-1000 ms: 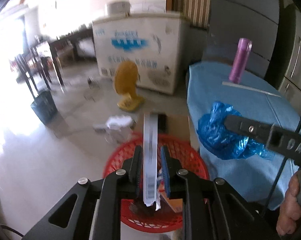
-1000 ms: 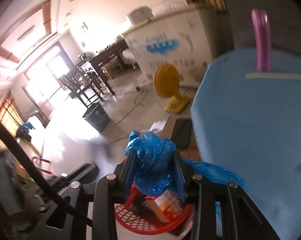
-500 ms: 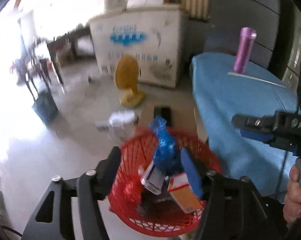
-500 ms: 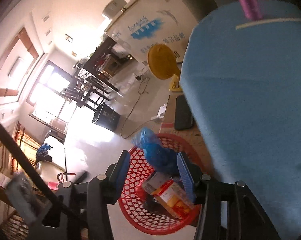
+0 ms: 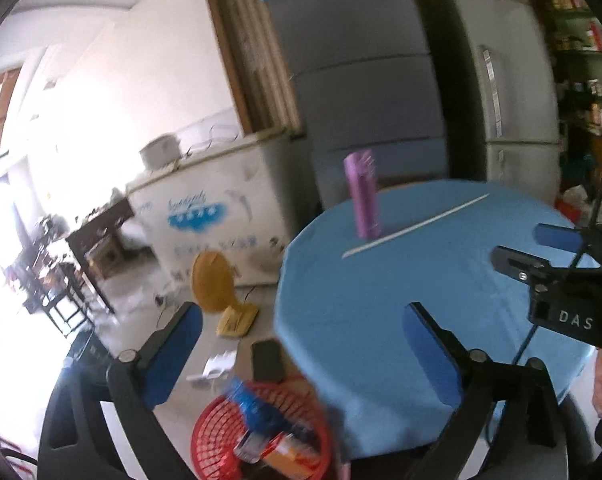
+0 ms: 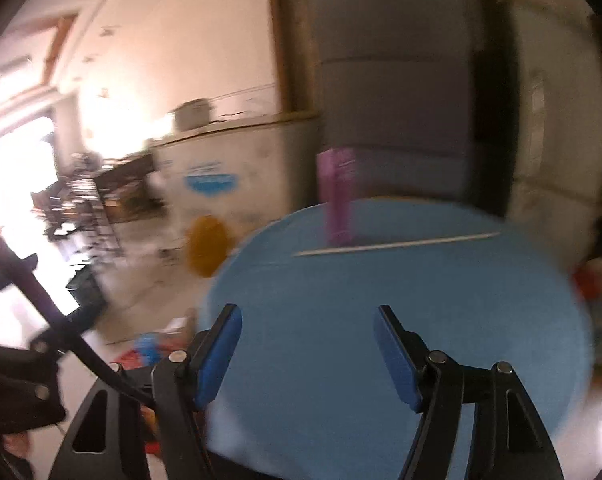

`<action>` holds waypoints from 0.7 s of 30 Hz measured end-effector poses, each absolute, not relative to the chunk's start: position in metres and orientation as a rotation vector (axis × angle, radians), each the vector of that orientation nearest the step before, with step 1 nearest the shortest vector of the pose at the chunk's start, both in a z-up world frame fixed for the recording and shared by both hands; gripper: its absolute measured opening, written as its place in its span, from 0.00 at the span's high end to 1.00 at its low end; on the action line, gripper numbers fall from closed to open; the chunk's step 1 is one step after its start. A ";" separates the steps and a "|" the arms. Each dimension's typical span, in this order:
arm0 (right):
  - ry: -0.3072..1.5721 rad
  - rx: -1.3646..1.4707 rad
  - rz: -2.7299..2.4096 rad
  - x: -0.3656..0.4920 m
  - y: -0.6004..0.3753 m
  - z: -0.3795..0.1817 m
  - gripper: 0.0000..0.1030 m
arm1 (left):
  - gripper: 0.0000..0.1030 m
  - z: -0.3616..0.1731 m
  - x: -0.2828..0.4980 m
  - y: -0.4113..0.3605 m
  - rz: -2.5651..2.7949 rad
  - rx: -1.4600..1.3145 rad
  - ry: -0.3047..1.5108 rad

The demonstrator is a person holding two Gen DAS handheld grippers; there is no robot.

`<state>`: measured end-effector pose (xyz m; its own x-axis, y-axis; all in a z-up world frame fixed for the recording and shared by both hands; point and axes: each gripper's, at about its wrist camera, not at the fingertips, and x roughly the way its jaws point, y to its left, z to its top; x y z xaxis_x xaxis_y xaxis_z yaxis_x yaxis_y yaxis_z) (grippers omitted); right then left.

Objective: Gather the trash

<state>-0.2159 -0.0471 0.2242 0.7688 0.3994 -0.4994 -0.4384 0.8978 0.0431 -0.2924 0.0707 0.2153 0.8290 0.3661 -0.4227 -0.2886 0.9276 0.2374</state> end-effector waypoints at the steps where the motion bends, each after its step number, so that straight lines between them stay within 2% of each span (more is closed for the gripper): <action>1: 0.513 -0.077 0.426 -0.220 -0.057 0.229 0.30 | 0.03 0.220 -0.293 0.064 0.338 0.166 0.467; 9: 0.506 -0.042 0.298 -0.247 -0.124 0.251 0.30 | 0.02 0.253 -0.295 0.010 0.289 0.130 0.385; 21: 0.513 0.068 0.228 -0.262 -0.194 0.253 0.30 | 0.02 0.260 -0.292 -0.033 0.275 0.136 0.345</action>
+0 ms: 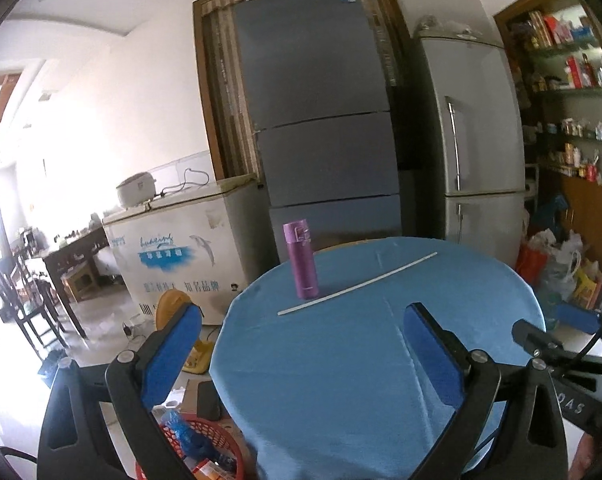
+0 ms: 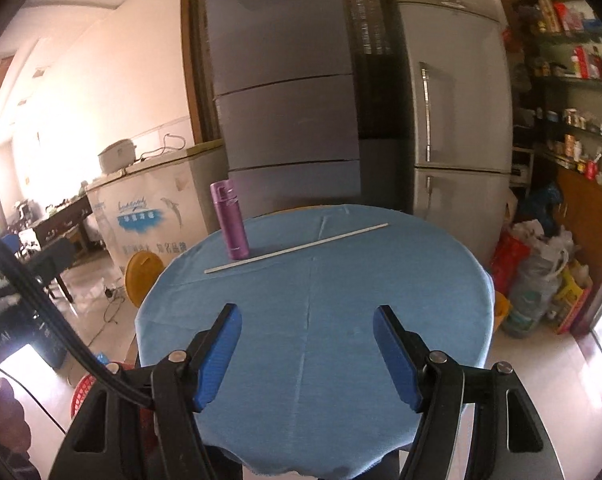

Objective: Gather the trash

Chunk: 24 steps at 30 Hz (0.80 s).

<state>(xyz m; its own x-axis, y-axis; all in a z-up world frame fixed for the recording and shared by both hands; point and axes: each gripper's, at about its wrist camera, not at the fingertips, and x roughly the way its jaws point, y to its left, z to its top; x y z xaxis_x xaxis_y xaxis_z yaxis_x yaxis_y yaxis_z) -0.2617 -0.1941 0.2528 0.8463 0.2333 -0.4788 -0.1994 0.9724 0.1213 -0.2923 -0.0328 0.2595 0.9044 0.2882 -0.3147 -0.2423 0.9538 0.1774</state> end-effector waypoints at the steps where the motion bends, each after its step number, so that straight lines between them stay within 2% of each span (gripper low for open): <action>1: 0.514 0.075 0.227 -0.264 -0.196 0.252 0.30 | 0.02 0.259 -0.292 -0.035 0.272 0.139 0.345; 24: 0.506 0.119 0.184 -0.267 -0.212 0.253 0.30 | 0.02 0.255 -0.292 -0.049 0.226 0.143 0.384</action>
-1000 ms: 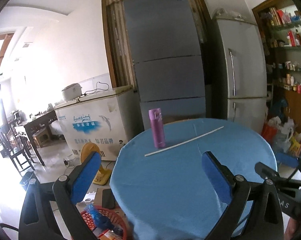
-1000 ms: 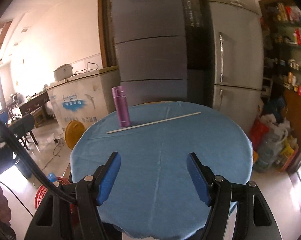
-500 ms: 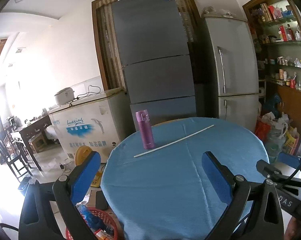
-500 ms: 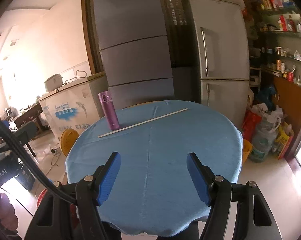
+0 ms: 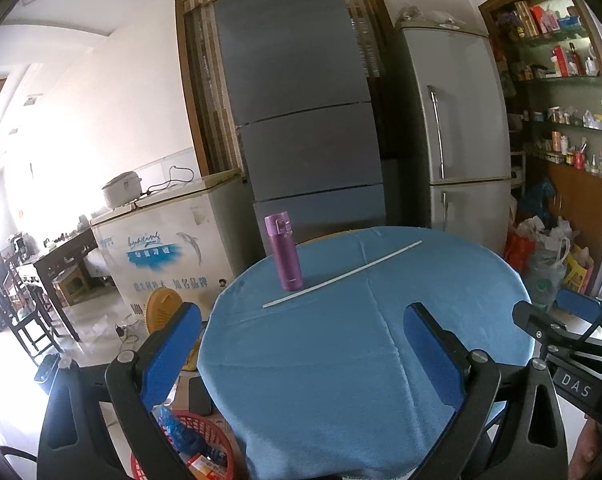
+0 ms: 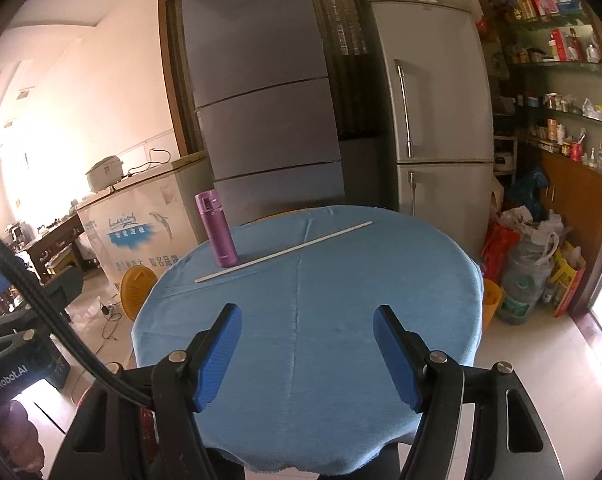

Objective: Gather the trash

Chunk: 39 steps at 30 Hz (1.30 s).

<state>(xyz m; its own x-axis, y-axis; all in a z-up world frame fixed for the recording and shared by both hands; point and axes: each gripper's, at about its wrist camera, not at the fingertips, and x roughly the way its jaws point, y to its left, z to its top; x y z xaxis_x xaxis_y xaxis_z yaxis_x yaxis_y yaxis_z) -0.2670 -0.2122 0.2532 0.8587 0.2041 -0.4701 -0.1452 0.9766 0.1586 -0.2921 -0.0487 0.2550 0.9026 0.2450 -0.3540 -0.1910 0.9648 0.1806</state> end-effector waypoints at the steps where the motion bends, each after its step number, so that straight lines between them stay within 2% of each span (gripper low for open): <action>1: 0.506 0.120 0.183 -0.267 -0.212 0.253 0.30 | 0.02 0.255 -0.292 -0.048 0.225 0.142 0.386; 39: 0.507 0.098 0.193 -0.266 -0.194 0.254 0.30 | 0.02 0.247 -0.291 -0.025 0.263 0.114 0.415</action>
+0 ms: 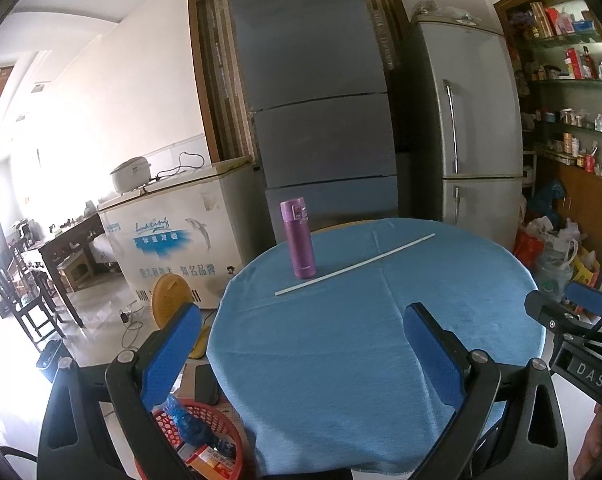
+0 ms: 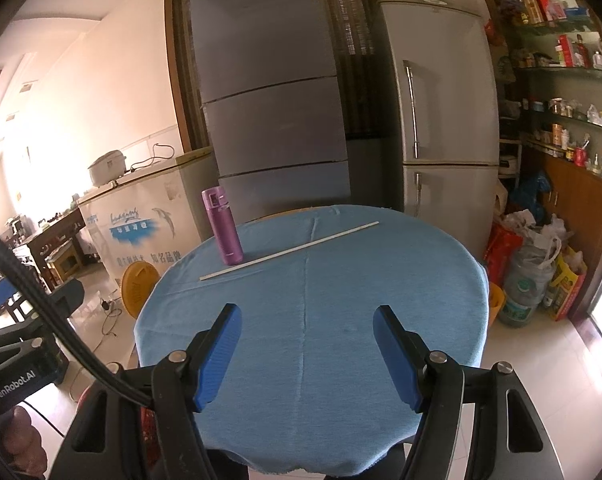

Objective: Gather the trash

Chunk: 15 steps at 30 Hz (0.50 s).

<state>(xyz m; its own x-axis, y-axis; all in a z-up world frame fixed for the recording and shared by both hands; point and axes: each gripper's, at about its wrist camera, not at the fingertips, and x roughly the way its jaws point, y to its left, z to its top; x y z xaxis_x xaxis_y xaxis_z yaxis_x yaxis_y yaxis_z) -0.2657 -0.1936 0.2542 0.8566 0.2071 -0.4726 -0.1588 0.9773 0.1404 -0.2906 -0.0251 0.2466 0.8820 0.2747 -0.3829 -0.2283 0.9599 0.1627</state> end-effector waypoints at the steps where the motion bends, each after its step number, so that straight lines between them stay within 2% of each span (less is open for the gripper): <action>1: 0.508 0.097 0.194 -0.265 -0.192 0.254 0.30 | 0.02 0.246 -0.290 -0.024 0.265 0.113 0.416; 15: 0.511 0.079 0.198 -0.250 -0.177 0.256 0.30 | 0.02 0.243 -0.277 -0.008 0.289 0.095 0.431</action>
<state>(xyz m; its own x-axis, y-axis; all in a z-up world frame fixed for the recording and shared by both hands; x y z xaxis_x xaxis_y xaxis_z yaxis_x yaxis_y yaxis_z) -0.2505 -0.1774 0.2564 0.8538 0.2073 -0.4775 -0.1679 0.9779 0.1242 -0.2768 -0.0083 0.2432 0.8683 0.2957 -0.3983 -0.2555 0.9548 0.1519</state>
